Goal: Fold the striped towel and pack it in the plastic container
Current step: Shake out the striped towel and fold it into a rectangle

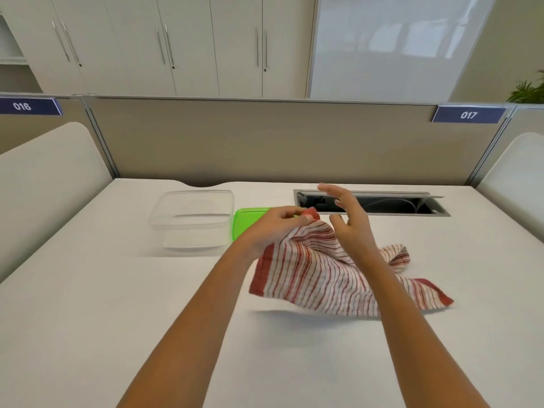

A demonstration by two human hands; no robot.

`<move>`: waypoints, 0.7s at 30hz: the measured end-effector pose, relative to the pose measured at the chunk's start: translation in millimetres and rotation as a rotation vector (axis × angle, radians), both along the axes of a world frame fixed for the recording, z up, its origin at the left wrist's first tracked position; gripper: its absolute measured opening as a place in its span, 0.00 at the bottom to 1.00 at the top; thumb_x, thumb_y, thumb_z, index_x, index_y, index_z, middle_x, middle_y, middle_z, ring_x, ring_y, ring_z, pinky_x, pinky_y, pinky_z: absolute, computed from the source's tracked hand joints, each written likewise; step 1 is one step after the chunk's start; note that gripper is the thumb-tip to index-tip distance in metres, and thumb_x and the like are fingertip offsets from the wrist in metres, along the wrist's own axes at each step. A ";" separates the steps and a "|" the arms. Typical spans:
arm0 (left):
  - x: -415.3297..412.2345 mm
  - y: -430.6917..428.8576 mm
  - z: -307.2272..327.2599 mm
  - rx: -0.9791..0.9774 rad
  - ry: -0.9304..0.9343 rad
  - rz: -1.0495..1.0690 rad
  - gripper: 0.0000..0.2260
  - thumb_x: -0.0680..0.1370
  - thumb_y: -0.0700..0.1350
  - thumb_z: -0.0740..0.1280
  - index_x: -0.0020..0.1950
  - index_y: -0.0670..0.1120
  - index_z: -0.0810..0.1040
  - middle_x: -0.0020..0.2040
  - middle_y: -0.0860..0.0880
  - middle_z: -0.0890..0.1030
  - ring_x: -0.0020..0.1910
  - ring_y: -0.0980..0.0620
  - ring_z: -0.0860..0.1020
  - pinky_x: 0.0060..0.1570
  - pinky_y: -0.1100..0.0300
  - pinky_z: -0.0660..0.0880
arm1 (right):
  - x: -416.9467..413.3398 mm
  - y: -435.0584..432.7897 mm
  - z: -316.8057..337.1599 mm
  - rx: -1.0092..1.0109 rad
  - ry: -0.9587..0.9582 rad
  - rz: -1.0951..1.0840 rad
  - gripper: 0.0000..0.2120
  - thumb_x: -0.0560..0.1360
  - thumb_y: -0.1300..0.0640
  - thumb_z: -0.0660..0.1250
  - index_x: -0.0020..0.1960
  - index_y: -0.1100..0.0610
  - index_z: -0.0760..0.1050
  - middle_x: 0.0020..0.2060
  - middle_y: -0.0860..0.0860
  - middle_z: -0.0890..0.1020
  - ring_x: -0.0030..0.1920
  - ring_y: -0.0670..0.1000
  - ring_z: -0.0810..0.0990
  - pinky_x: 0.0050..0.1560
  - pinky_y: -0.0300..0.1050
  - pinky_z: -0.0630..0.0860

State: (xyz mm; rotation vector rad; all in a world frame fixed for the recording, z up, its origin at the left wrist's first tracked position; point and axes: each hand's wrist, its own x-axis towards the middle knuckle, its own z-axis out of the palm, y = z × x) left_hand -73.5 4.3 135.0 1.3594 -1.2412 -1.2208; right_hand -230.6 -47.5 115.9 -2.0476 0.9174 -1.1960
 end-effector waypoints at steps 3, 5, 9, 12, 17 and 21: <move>9.8 5.0 27.1 -0.067 -0.198 -0.097 0.07 0.73 0.51 0.69 0.51 0.55 0.82 0.46 0.52 0.86 0.46 0.54 0.84 0.50 0.62 0.78 | -2.7 2.3 37.1 0.053 0.151 0.214 0.26 0.72 0.61 0.60 0.63 0.35 0.67 0.56 0.29 0.75 0.60 0.28 0.69 0.54 0.27 0.61; 15.7 8.0 40.8 -0.127 -0.249 -0.113 0.07 0.73 0.48 0.70 0.50 0.55 0.82 0.47 0.49 0.85 0.48 0.50 0.83 0.52 0.59 0.77 | -4.5 2.3 53.5 0.052 0.264 0.242 0.24 0.73 0.58 0.64 0.63 0.35 0.67 0.54 0.37 0.79 0.58 0.34 0.73 0.53 0.29 0.60; 33.1 11.0 54.2 -0.202 -0.314 -0.047 0.07 0.71 0.44 0.71 0.43 0.57 0.82 0.37 0.57 0.81 0.37 0.58 0.77 0.41 0.65 0.73 | -9.1 -0.9 75.5 -0.087 0.349 0.151 0.11 0.73 0.59 0.68 0.54 0.49 0.78 0.41 0.44 0.81 0.46 0.40 0.77 0.63 0.43 0.68; 47.1 8.7 50.6 -0.236 -0.539 0.044 0.09 0.70 0.44 0.73 0.43 0.58 0.80 0.38 0.58 0.79 0.31 0.59 0.72 0.33 0.66 0.68 | -13.6 -2.5 91.2 -0.206 0.315 0.058 0.05 0.73 0.60 0.69 0.48 0.54 0.80 0.34 0.41 0.77 0.39 0.43 0.76 0.50 0.42 0.73; 85.2 14.4 41.5 -0.220 -0.656 0.182 0.08 0.72 0.46 0.72 0.49 0.48 0.83 0.37 0.51 0.80 0.35 0.54 0.73 0.34 0.65 0.68 | -32.7 -7.1 104.0 -0.368 0.200 -0.081 0.06 0.72 0.61 0.71 0.48 0.61 0.81 0.39 0.53 0.82 0.42 0.51 0.79 0.70 0.47 0.66; 123.1 30.6 46.3 -0.235 -0.551 0.255 0.05 0.71 0.43 0.73 0.46 0.49 0.83 0.40 0.49 0.82 0.40 0.55 0.76 0.39 0.69 0.71 | -56.9 -16.6 101.5 -0.429 0.131 -0.187 0.09 0.70 0.56 0.73 0.43 0.63 0.80 0.32 0.49 0.79 0.34 0.44 0.75 0.65 0.38 0.69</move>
